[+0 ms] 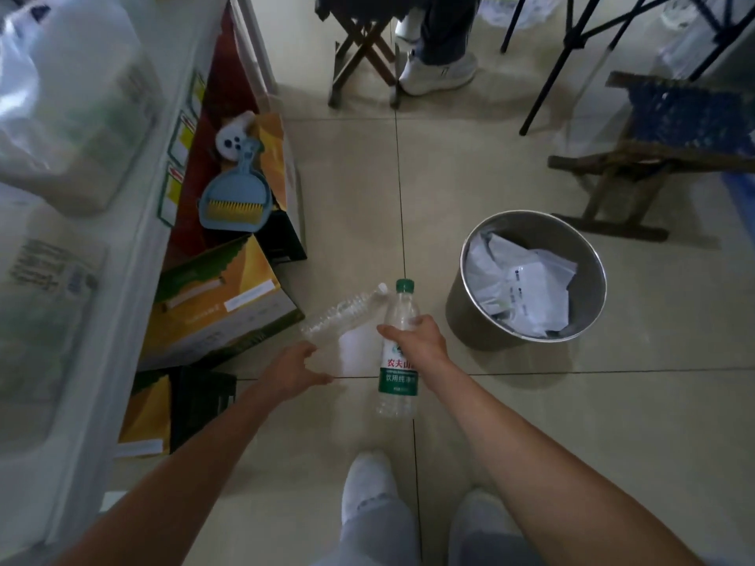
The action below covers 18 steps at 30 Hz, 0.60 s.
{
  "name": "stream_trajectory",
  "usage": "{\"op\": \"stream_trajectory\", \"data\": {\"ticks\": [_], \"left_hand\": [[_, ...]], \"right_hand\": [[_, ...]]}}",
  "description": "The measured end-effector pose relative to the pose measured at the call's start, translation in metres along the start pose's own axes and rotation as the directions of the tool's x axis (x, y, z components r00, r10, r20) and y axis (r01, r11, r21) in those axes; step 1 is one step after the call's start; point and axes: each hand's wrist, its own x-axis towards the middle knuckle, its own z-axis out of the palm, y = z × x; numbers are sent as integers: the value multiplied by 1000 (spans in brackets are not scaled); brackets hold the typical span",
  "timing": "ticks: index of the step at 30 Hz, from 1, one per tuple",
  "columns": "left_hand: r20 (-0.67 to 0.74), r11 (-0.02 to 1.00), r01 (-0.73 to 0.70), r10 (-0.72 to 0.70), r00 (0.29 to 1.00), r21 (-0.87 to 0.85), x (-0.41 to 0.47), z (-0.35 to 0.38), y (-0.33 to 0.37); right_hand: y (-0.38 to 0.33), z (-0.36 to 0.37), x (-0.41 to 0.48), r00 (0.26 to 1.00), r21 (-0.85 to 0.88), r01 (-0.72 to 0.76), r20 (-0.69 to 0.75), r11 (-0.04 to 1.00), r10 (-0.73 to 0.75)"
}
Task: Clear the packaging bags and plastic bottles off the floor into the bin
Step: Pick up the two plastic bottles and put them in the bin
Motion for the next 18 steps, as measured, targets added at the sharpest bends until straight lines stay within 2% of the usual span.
{"op": "stream_trajectory", "data": {"ticks": [8, 13, 18], "left_hand": [[-119, 987, -33, 52, 992, 160, 88, 16, -2], [-124, 983, 22, 1, 992, 184, 120, 33, 0], [-122, 991, 132, -135, 983, -33, 100, 40, 12]], "right_hand": [[36, 2, 59, 998, -19, -54, -19, 998, 54], [54, 9, 83, 998, 8, -66, 10, 998, 66], [52, 0, 77, 996, 99, -83, 47, 992, 79]]}}
